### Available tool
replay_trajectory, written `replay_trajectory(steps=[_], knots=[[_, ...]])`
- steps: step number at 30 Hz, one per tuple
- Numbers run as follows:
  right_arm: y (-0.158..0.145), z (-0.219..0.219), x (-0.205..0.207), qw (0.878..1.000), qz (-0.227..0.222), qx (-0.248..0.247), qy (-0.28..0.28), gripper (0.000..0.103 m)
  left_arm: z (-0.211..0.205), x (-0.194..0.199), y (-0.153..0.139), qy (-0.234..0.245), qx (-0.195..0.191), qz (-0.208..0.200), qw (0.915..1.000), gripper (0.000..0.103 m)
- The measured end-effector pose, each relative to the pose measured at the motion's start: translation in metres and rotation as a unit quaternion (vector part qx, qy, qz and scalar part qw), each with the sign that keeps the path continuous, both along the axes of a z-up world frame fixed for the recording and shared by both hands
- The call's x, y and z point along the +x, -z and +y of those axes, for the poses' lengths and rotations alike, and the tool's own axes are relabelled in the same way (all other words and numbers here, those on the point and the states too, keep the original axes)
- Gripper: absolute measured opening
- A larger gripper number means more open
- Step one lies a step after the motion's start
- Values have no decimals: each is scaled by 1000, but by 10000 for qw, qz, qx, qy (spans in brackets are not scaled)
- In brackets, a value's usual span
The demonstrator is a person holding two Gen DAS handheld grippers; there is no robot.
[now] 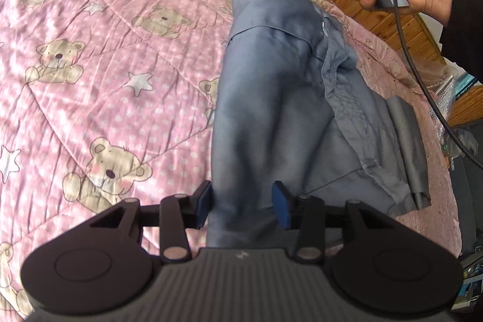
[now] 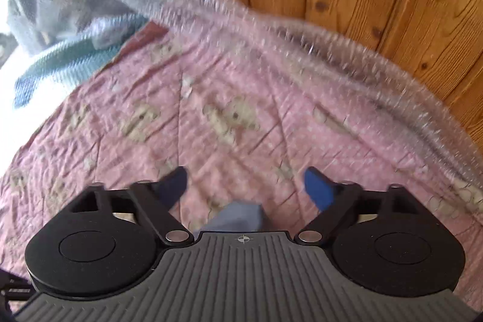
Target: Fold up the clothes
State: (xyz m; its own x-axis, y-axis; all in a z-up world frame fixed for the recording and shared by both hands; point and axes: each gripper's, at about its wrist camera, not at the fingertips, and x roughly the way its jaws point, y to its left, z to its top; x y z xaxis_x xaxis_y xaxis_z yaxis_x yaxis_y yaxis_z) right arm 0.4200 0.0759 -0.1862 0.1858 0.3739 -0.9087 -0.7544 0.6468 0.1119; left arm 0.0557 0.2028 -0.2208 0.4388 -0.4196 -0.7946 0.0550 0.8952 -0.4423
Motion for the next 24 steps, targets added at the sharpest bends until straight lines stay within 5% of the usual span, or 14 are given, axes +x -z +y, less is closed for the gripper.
replay_trajectory(steps=[1, 2, 6, 10, 14, 16, 17, 21, 24], knots=[[9, 2, 1, 9995, 265, -129, -104, 44, -2, 0, 0, 23, 39, -5, 10000, 43], [14, 2, 0, 9985, 498, -103, -205, 23, -4, 0, -1, 53, 85, 0, 10000, 43], [17, 3, 6, 9941, 1010, 321, -232, 4, -15, -7, 0, 242, 442, 25, 9987, 36], [22, 16, 7, 9981, 510, 349, 72, 1, -26, -9, -1, 422, 891, 15, 9951, 35], [24, 6, 0, 9982, -19, 408, 433, 9, -13, -7, -11, 441, 600, 65, 9972, 34], [-2, -17, -2, 9918, -404, 727, 970, 53, 5, -6, -27, 417, 394, -83, 9983, 34], [-18, -34, -6, 9853, -665, 922, 1271, 60, 15, -3, -38, 362, 361, -240, 9984, 34], [-72, -118, -55, 9541, -1575, 1479, 2076, 59, 49, 39, -81, -55, 59, -888, 9960, 35], [-63, -128, -115, 9604, -1561, 1411, 1824, 56, 34, 107, -93, 65, -99, -1347, 9908, 35]])
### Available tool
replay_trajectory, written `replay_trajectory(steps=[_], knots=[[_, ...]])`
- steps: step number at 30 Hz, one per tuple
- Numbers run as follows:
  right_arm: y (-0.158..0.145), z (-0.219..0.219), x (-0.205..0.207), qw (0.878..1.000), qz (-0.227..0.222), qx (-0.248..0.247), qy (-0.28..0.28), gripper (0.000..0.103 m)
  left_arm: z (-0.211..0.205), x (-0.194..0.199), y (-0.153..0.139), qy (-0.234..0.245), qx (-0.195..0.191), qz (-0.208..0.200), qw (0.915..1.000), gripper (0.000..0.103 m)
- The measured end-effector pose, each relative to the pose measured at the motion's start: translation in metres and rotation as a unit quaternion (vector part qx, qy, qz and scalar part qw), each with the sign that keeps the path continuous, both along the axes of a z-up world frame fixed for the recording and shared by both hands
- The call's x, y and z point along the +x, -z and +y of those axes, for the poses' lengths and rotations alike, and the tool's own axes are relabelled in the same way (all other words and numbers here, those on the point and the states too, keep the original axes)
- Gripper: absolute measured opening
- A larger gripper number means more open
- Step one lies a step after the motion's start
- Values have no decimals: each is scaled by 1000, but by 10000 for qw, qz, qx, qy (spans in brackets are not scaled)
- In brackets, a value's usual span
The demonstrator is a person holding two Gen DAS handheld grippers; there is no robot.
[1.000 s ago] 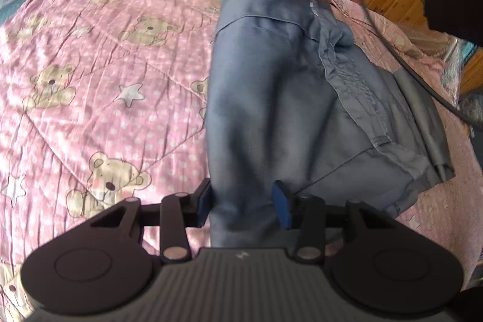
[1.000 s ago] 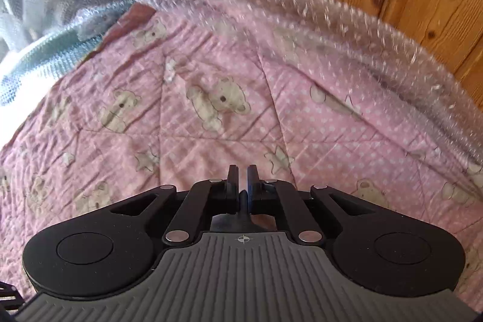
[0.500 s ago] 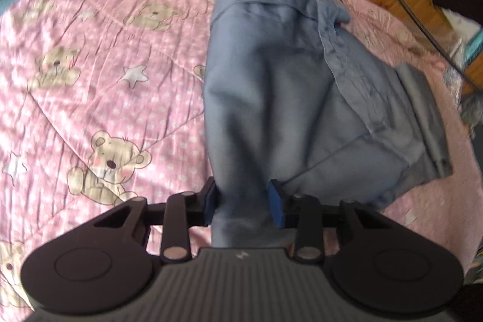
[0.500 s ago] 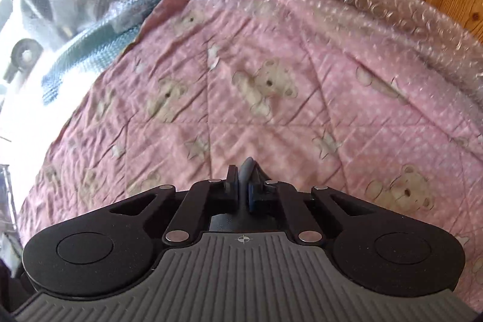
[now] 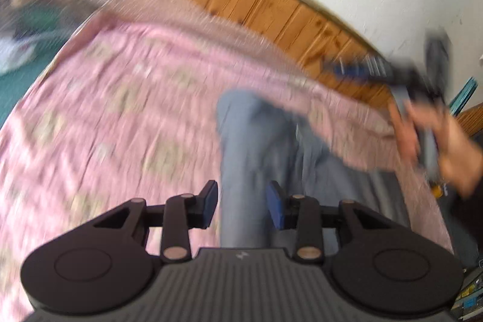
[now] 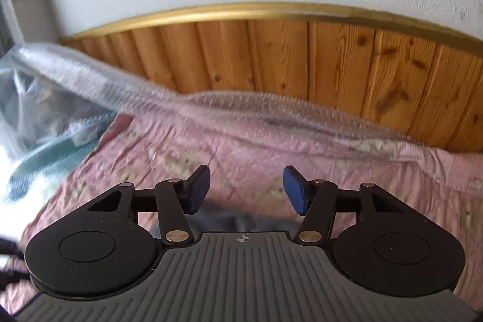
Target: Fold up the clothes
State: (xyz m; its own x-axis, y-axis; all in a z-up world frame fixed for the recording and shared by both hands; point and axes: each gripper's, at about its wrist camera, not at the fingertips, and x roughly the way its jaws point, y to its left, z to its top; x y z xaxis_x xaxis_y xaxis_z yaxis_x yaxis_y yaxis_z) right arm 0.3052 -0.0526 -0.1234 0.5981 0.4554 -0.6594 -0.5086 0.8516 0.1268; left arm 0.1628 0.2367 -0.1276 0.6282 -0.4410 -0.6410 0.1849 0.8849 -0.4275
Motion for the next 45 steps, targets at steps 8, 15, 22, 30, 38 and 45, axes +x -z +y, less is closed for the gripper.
replay_trajectory(steps=[8, 15, 22, 30, 38, 45], knots=[[112, 11, -128, 9863, 839, -1295, -587, 37, -97, 160, 69, 739, 675, 490, 9938, 32], [120, -30, -185, 9829, 1198, -1368, -285, 40, -97, 173, 87, 540, 956, 882, 9900, 11], [72, -66, -106, 9904, 1229, 202, 594, 48, -74, 90, 41, 341, 170, 492, 9981, 40], [116, -61, -27, 9783, 1605, 941, 912, 33, -70, 50, 47, 52, -53, 646, 9979, 41], [111, -94, -63, 9660, 1563, 1179, 1687, 18, -82, 90, 42, 61, -87, 404, 9991, 47], [128, -126, -74, 9597, 1627, 787, 2153, 0, -118, 121, 66, 492, 339, 569, 9966, 46]])
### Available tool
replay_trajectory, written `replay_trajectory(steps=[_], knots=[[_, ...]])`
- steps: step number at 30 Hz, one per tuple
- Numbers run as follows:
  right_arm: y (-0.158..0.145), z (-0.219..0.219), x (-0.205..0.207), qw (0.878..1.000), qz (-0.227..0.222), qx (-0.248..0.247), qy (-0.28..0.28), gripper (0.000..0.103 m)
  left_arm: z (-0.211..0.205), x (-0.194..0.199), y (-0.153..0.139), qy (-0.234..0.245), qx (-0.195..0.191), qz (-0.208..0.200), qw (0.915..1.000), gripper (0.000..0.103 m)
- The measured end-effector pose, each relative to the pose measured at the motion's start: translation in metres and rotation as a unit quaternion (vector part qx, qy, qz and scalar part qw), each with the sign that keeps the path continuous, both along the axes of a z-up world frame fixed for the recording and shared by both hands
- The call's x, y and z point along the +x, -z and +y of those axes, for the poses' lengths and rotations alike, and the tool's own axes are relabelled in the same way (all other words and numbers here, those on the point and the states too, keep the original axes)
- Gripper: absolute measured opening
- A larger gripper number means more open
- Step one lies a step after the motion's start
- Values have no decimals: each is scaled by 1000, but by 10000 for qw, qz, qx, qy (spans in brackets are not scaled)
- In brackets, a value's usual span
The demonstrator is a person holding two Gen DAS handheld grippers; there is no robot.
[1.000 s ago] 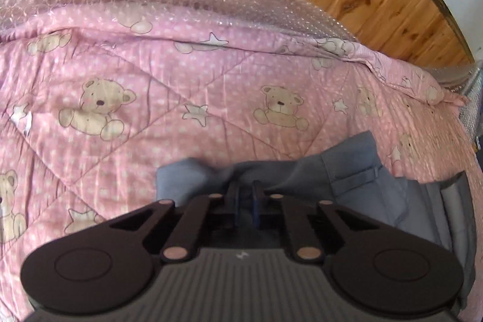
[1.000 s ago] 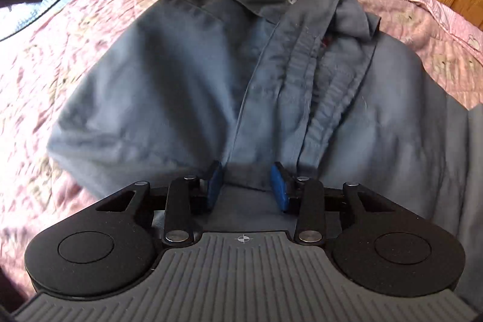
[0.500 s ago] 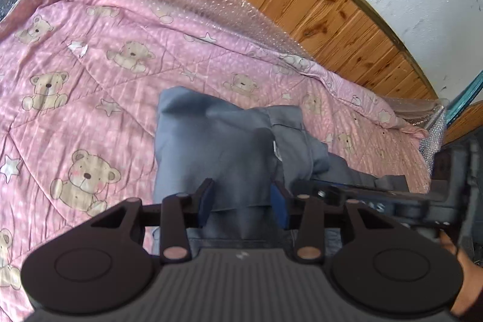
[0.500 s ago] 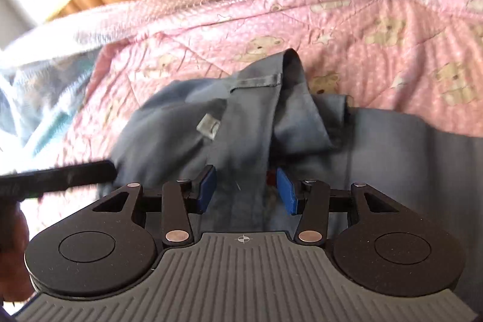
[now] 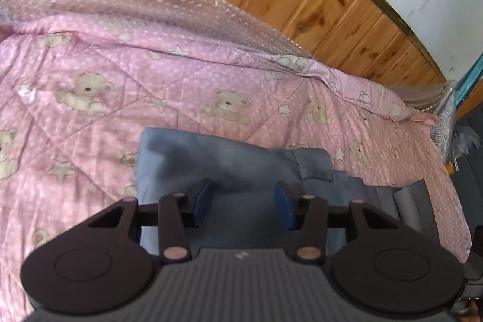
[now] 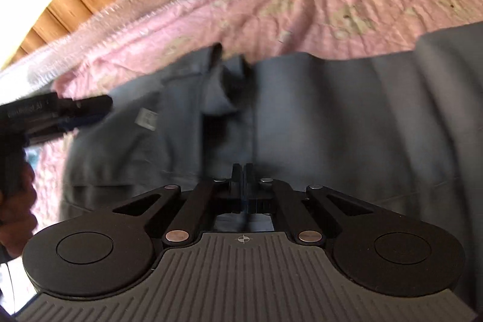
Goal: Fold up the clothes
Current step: 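Pull the shirt flat with both grippers and release it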
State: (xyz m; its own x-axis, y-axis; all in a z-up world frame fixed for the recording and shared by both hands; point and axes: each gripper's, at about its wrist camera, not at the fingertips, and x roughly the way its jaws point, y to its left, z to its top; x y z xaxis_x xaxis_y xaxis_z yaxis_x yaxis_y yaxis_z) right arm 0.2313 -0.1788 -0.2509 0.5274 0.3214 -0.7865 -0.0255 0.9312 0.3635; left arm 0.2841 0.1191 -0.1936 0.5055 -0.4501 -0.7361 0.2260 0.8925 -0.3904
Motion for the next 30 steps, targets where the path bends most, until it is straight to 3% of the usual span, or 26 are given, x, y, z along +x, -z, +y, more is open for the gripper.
replay_trajectory(steps=[3, 6, 9, 10, 11, 14, 17, 19, 22, 26, 27, 30], knots=[[-15, -3, 5, 9981, -141, 560, -223, 9, -2, -2, 1, 23, -79, 13, 10000, 46], [-18, 6, 22, 9959, -160, 795, -398, 46, 4, -7, -4, -88, -196, 18, 9998, 46], [-2, 20, 40, 9929, -1, 1054, -559, 45, 12, -11, -13, -257, -231, -44, 9994, 47], [4, 25, 44, 9922, 60, 1089, -600, 23, 16, -10, -15, -311, -238, -81, 9992, 47], [4, 28, 44, 9933, 38, 986, -597, 13, 19, -10, -17, -364, -245, -117, 9990, 47], [-6, 26, 33, 9981, -117, 447, -413, 1, 26, -3, -20, -467, -241, -176, 9985, 47], [-3, 12, 24, 9999, -16, -41, -149, 0, 20, 11, -7, -321, -246, 9, 9992, 49], [4, 3, 25, 9999, 48, 6, -145, 0, 8, 16, 9, -162, 18, 105, 9998, 49], [-13, 0, 27, 9995, -52, 12, -310, 3, -6, 14, 18, 20, 393, 29, 9992, 48], [-63, 13, -7, 9935, -706, -140, -882, 9, 6, -9, -13, -28, 35, -162, 9999, 44], [-68, 20, -21, 9905, -775, -186, -1124, 10, 11, -20, -21, -33, -83, -234, 9997, 46], [-65, 37, -62, 9799, -797, -383, -1789, 27, 28, -63, -35, 17, -323, -196, 9993, 46]])
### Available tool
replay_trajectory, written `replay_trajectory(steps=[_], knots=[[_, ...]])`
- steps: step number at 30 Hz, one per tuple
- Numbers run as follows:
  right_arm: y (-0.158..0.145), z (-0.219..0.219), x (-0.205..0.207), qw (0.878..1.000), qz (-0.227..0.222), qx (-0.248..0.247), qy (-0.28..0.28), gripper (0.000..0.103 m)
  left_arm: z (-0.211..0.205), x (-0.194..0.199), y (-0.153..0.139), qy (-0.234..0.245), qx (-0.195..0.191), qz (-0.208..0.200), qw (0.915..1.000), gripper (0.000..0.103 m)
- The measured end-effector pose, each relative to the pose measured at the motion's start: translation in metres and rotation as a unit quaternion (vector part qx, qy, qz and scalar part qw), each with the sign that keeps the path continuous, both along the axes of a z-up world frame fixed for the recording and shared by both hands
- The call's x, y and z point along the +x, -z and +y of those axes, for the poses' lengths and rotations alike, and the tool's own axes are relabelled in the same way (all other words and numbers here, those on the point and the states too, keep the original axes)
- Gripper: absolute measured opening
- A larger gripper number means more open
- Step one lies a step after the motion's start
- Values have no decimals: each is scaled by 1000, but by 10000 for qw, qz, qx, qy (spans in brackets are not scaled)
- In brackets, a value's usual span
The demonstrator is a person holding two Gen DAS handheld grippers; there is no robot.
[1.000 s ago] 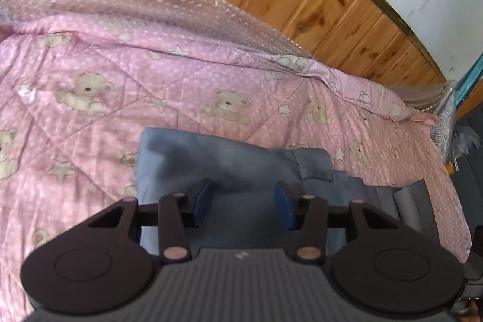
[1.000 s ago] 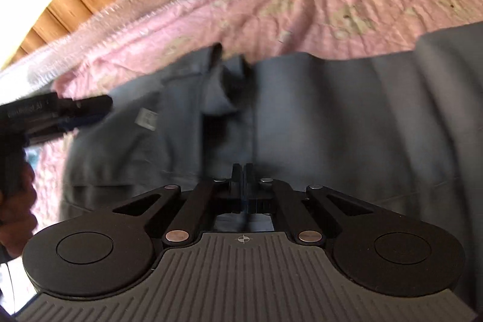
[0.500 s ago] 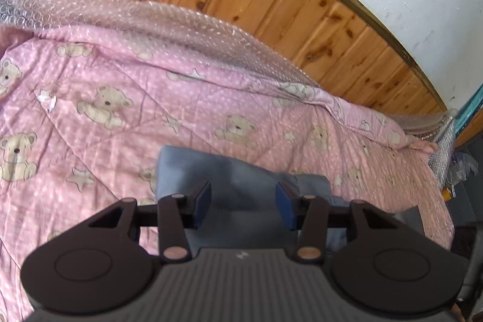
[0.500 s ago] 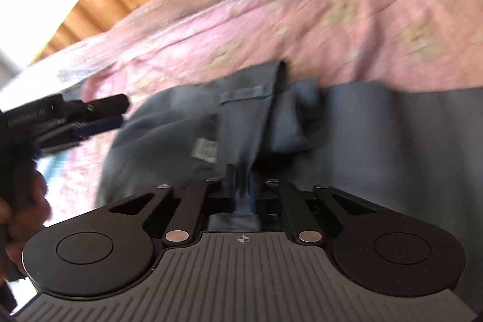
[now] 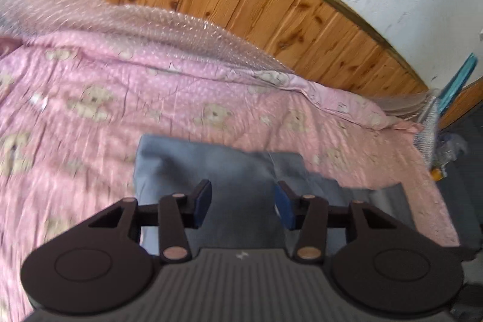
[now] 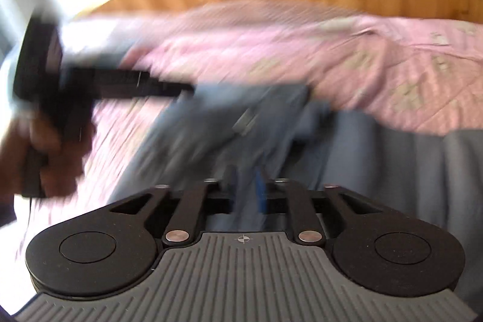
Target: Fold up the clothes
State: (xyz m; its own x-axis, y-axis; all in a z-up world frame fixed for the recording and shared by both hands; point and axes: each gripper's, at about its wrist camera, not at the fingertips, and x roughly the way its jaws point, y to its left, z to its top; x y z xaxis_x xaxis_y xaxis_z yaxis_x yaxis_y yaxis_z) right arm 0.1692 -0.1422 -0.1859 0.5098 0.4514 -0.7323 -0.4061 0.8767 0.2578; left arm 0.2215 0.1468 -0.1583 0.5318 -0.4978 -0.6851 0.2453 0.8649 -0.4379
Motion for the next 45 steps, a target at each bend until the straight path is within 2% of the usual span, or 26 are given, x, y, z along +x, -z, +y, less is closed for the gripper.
replay_trajectory(steps=[3, 5, 7, 9, 10, 12, 14, 16, 18, 20, 22, 24, 25, 26, 28, 29, 31, 32, 35, 38, 43, 44, 45], knots=[[26, 9, -34, 9982, 257, -425, -338, 29, 14, -50, 2, -4, -125, 141, 9998, 46], [49, 6, -42, 9970, 411, -635, -191, 30, 22, -80, 14, -148, -228, 323, 9991, 46], [55, -3, -45, 9974, 427, -577, -102, 30, 24, -98, 29, -281, -172, 598, 9977, 45], [44, -7, -48, 9973, 385, -625, 11, 29, 24, -113, 32, -354, 0, 689, 9970, 42], [31, -7, -54, 9979, 203, -617, -52, 29, 26, -122, 27, -347, -69, 591, 9976, 42], [5, -3, -70, 9975, -210, -556, -384, 29, 30, -140, 18, -319, -192, 394, 9985, 46], [5, 7, -81, 9949, -240, -692, -692, 29, 30, -154, 21, -243, -161, 387, 9988, 47], [29, 8, -84, 9942, -20, -780, -735, 29, 26, -161, 42, -220, 92, 601, 9979, 46], [50, 4, -84, 9948, 188, -757, -650, 31, 22, -165, 63, -258, 345, 735, 9964, 38], [46, -5, -79, 9972, 308, -574, -355, 30, 20, -168, 63, -329, 442, 591, 9967, 38], [29, -12, -83, 9979, 83, -626, -114, 36, 20, -172, 52, -432, 343, 506, 9972, 40], [18, -23, -92, 9979, -136, -637, -69, 44, 19, -176, 40, -524, 215, 434, 9974, 50], [17, -31, -97, 9977, -145, -660, -41, 48, 16, -177, 37, -555, 242, 471, 9971, 54], [18, -38, -99, 9973, -110, -723, -1, 48, 13, -175, 36, -601, 307, 587, 9960, 54], [15, -63, -105, 9944, -236, -963, 375, 49, 5, -170, 31, -626, 109, 746, 9952, 54], [12, -76, -108, 9911, -360, -1139, 586, 52, -3, -166, 26, -611, -69, 784, 9950, 54], [6, -98, -111, 9806, -657, -1575, 962, 66, -28, -156, 11, -489, -476, 777, 9946, 58], [6, -108, -111, 9753, -753, -1794, 1046, 69, -44, -149, 6, -402, -718, 779, 9936, 60], [18, -128, -108, 9670, -801, -2267, 837, 69, -100, -120, 0, -126, -1431, 939, 9852, 65], [26, -141, -108, 9647, -842, -2422, 606, 70, -165, -84, 16, 152, -1883, 1315, 9731, 67], [34, -155, -115, 9656, -1027, -2372, 286, 73, -254, -51, 55, 311, -1488, 1666, 9742, 67], [36, -156, -115, 9664, -1041, -2343, 172, 71, -267, -48, 62, 295, -1369, 1720, 9751, 67], [38, -156, -114, 9668, -1048, -2329, 58, 62, -276, -45, 69, 255, -1252, 1768, 9759, 67]])
